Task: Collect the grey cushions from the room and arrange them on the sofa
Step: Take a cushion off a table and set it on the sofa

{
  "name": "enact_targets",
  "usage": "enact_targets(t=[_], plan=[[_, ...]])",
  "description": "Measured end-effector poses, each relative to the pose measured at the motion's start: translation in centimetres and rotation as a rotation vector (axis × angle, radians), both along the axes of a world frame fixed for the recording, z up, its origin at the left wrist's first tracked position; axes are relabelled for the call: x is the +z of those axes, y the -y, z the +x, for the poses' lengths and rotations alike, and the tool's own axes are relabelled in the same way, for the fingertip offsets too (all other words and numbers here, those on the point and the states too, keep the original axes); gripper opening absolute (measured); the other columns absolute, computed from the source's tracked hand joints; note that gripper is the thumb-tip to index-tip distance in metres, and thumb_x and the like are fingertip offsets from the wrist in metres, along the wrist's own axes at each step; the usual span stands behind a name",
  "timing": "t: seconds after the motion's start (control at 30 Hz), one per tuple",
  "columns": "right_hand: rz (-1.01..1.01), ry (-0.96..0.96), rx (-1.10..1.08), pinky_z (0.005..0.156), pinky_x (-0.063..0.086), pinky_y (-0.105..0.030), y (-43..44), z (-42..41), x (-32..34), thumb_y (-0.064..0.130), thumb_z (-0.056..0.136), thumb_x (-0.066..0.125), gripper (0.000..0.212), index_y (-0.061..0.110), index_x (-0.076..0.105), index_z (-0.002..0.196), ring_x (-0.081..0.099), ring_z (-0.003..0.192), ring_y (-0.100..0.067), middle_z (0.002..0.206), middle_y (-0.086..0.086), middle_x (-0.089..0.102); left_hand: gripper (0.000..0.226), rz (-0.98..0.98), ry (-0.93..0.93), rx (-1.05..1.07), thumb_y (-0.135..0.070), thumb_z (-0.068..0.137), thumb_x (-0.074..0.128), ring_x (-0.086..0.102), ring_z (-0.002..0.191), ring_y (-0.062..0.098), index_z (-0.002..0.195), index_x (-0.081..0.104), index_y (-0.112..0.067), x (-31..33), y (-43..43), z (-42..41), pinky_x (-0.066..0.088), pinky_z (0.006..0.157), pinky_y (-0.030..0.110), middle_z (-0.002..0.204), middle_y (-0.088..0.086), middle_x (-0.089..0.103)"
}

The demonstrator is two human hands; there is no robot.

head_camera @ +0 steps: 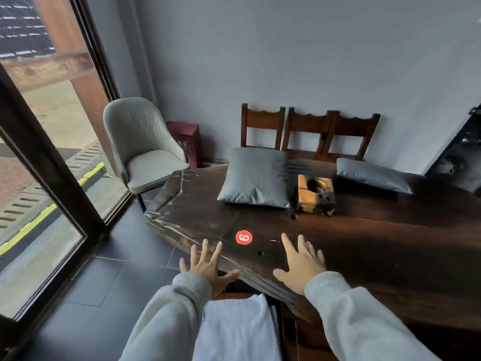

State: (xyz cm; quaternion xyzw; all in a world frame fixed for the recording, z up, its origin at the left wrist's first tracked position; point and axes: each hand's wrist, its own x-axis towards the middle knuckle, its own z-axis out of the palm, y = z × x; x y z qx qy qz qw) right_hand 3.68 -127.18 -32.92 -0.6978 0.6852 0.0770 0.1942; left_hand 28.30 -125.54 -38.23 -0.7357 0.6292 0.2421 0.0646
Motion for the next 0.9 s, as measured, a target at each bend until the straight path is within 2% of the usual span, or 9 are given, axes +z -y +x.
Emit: enact_targets(t=[0.17, 0.4, 0.53, 0.6, 0.67, 0.77, 0.8, 0.9], plan=[[0.018, -0.038, -0.035, 0.127, 0.010, -0.053, 10.7, 1.5, -5.7, 0.052, 0.102, 0.055, 0.093, 0.030, -0.008, 0.166, 0.003, 0.160, -0.034, 0.174, -0.015, -0.004, 0.105, 0.069, -0.002, -0.105, -0.090, 0.086, 0.039, -0.020, 0.160, 0.034, 0.162, -0.019, -0.048, -8.2, 11.2, -0.6, -0.003, 0.125, 0.065, 0.175, -0.002, -0.024], [-0.016, -0.075, 0.031, 0.127, 0.009, -0.050, 22.9, 3.3, -14.6, 0.052, 0.103, 0.054, 0.094, 0.028, -0.012, 0.166, 0.001, 0.161, -0.033, 0.174, -0.015, -0.008, 0.111, 0.159, 0.001, -0.163, -0.091, 0.085, 0.042, -0.029, 0.156, 0.038, 0.163, -0.020, -0.042, -20.0, 24.4, -2.0, -0.011, 0.120, 0.071, 0.172, 0.004, -0.032], [-0.063, -0.122, 0.084, 0.127, 0.008, -0.050, 28.7, 4.1, -19.6, 0.050, 0.102, 0.054, 0.096, 0.027, -0.014, 0.165, -0.002, 0.160, -0.034, 0.173, -0.017, -0.012, 0.125, 0.139, 0.007, -0.161, -0.103, 0.069, 0.036, -0.040, 0.151, 0.041, 0.160, -0.025, -0.044, -25.3, 29.2, -2.4, -0.023, 0.111, 0.074, 0.166, 0.006, -0.042], [-0.135, -0.141, 0.098, 0.128, 0.007, -0.052, 31.0, 4.3, -21.0, 0.049, 0.102, 0.054, 0.096, 0.025, -0.015, 0.165, -0.005, 0.160, -0.036, 0.172, -0.019, -0.014, 0.130, 0.032, 0.022, -0.198, -0.110, 0.059, 0.025, -0.042, 0.149, 0.041, 0.159, -0.027, -0.046, -26.1, 29.8, -2.4, -0.028, 0.109, 0.075, 0.166, 0.008, -0.042], [-0.223, -0.192, 0.117, 0.128, 0.007, -0.054, 33.5, 4.2, -22.3, 0.048, 0.101, 0.055, 0.098, 0.025, -0.017, 0.165, -0.010, 0.159, -0.039, 0.171, -0.021, -0.018, 0.126, -0.115, 0.011, -0.234, -0.112, 0.060, 0.016, -0.034, 0.154, 0.042, 0.164, -0.013, -0.046, -26.5, 30.0, -2.6, -0.021, 0.113, 0.077, 0.173, 0.010, -0.027], [-0.332, -0.234, 0.167, 0.126, 0.005, -0.056, 37.7, 5.6, -24.3, 0.049, 0.097, 0.062, 0.109, 0.025, -0.021, 0.163, -0.014, 0.158, -0.042, 0.170, -0.023, -0.020, 0.110, -0.259, -0.038, -0.231, -0.104, 0.075, 0.024, 0.011, 0.159, 0.048, 0.162, 0.036, -0.039, -27.3, 29.8, -2.1, 0.008, 0.117, 0.082, 0.173, 0.016, 0.021], [-0.354, -0.244, 0.183, 0.126, 0.006, -0.056, 39.0, 6.1, -25.0, 0.050, 0.095, 0.065, 0.112, 0.024, -0.020, 0.163, -0.013, 0.158, -0.043, 0.170, -0.024, -0.018, 0.107, -0.300, -0.051, -0.231, -0.103, 0.077, 0.027, 0.019, 0.157, 0.049, 0.159, 0.044, -0.036, -27.9, 30.0, -2.2, 0.014, 0.115, 0.082, 0.171, 0.017, 0.028], [-0.389, -0.273, 0.180, 0.126, 0.009, -0.058, 41.9, 7.3, -26.5, 0.051, 0.092, 0.070, 0.116, 0.022, -0.015, 0.165, -0.007, 0.157, -0.045, 0.171, -0.024, -0.014, 0.104, -0.360, -0.037, -0.238, -0.101, 0.078, 0.033, 0.025, 0.155, 0.050, 0.157, 0.049, -0.034, -28.6, 30.3, -2.1, 0.021, 0.113, 0.082, 0.168, 0.018, 0.033]])
